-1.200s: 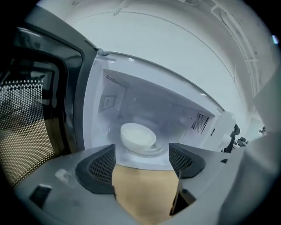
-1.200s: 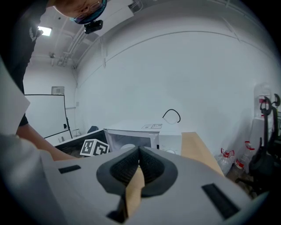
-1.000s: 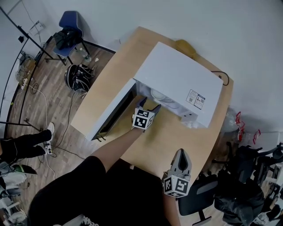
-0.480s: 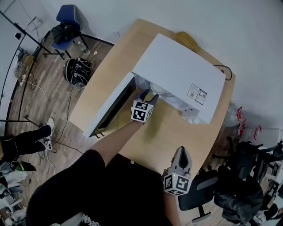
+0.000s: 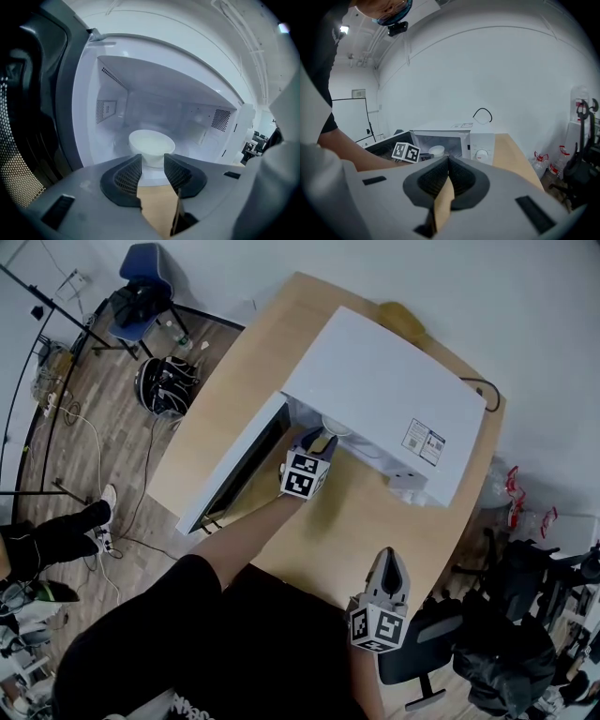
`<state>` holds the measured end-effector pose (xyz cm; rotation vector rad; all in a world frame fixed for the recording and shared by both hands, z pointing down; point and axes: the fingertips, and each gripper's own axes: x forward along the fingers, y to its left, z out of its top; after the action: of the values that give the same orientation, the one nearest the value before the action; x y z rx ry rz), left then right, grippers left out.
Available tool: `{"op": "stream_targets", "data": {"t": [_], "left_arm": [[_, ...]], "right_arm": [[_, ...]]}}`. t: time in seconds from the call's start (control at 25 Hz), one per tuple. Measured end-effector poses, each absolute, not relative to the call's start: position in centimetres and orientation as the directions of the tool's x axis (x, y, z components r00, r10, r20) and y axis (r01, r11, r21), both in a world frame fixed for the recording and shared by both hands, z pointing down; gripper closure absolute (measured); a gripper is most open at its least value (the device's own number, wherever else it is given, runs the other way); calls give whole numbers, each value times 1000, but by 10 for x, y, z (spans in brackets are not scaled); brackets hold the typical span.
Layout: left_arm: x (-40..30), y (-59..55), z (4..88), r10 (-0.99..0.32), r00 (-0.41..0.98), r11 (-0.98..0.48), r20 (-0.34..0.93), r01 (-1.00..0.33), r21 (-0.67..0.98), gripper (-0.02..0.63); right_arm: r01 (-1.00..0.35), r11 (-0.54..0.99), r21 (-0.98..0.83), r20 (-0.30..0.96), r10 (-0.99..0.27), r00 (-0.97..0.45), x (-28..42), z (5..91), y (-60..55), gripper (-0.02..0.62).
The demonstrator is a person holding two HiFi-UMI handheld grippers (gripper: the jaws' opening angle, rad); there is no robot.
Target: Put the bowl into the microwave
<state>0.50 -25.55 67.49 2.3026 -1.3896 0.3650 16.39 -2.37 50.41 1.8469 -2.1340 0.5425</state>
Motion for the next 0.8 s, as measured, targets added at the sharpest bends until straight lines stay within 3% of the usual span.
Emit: {"op": "stream_targets", "data": {"t": [0.8], "left_arm": [[15,-281,673,-759,491,-438,428,-871,222,453]], "right_arm": [[-986,99,-137,441,-885,-150,165,513,-28,535]]}}
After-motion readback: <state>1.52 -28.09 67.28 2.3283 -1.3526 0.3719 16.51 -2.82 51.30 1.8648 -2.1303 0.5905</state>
